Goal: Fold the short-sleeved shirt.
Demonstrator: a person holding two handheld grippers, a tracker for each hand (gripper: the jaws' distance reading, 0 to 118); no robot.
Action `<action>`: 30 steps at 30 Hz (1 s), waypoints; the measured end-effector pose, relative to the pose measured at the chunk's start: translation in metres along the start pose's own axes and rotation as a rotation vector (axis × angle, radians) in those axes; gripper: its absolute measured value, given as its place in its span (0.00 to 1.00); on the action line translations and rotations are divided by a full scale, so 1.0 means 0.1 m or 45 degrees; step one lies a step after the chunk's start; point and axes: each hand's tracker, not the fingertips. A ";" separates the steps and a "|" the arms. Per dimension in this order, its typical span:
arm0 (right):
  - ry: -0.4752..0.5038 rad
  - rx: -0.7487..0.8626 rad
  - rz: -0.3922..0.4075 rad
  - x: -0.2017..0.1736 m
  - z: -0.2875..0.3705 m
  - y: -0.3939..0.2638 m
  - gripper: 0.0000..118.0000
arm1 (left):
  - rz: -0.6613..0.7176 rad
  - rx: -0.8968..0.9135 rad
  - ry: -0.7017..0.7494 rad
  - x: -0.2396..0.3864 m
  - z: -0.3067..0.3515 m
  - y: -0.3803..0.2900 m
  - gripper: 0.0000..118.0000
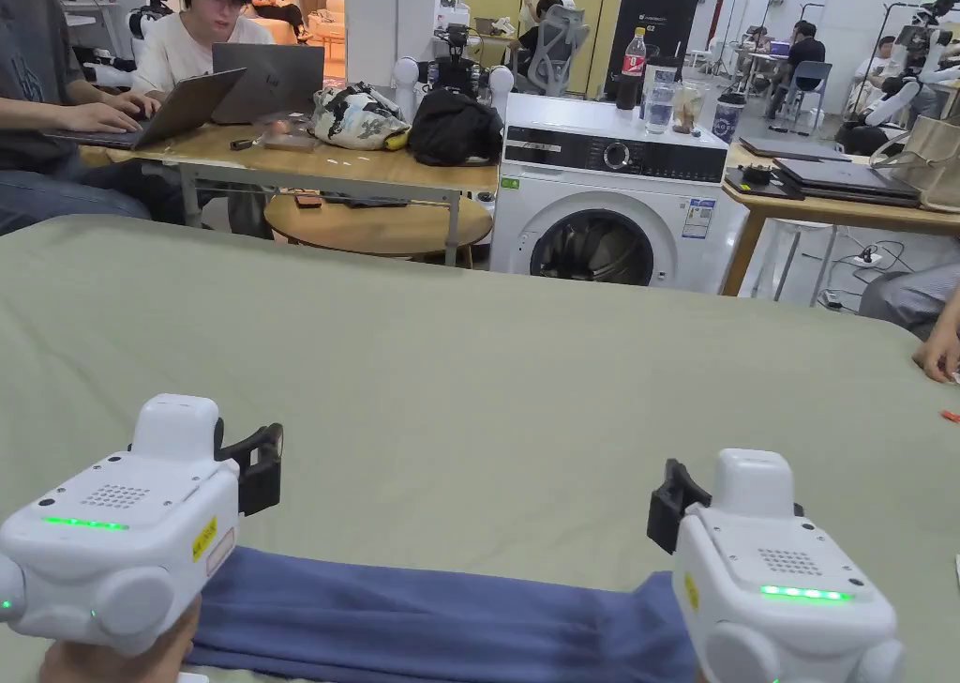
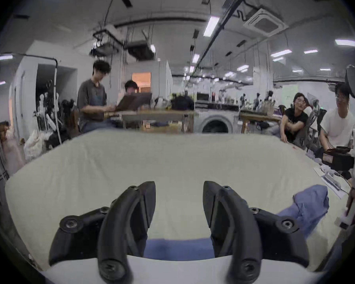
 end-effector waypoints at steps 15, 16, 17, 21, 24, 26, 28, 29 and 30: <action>0.024 0.080 -0.080 -0.44 -0.02 0.17 0.00 | 0.055 -0.180 0.039 -0.48 -0.01 0.16 0.00; 0.031 0.077 -0.074 -0.44 -0.03 0.16 0.00 | 0.094 -0.273 -0.005 -0.63 -0.08 0.18 0.00; 0.034 0.066 -0.059 -0.44 -0.05 0.15 0.00 | 0.148 -0.374 -0.023 -0.78 -0.16 0.17 0.00; 0.041 0.022 -0.006 -0.47 -0.13 0.09 0.00 | 0.245 -0.668 -0.138 -1.24 -0.45 0.07 0.04; 0.045 -0.005 0.007 -0.49 -0.16 0.05 0.00 | 0.472 -0.790 -0.305 -1.71 -0.64 -0.03 0.34; 0.048 -0.022 0.023 -0.52 -0.20 0.00 0.00 | 0.579 -0.864 -0.356 -1.92 -0.75 -0.09 0.39; 0.051 -0.034 0.028 -0.53 -0.22 -0.03 0.00 | 0.586 -0.900 -0.426 -2.07 -0.82 -0.15 0.51; 0.057 -0.044 0.028 -0.53 -0.23 -0.04 0.00 | 0.612 -0.943 -0.434 -2.14 -0.87 -0.17 0.51; 0.063 -0.055 0.030 -0.55 -0.24 -0.06 0.00 | 0.647 -0.998 -0.461 -2.21 -0.93 -0.20 0.51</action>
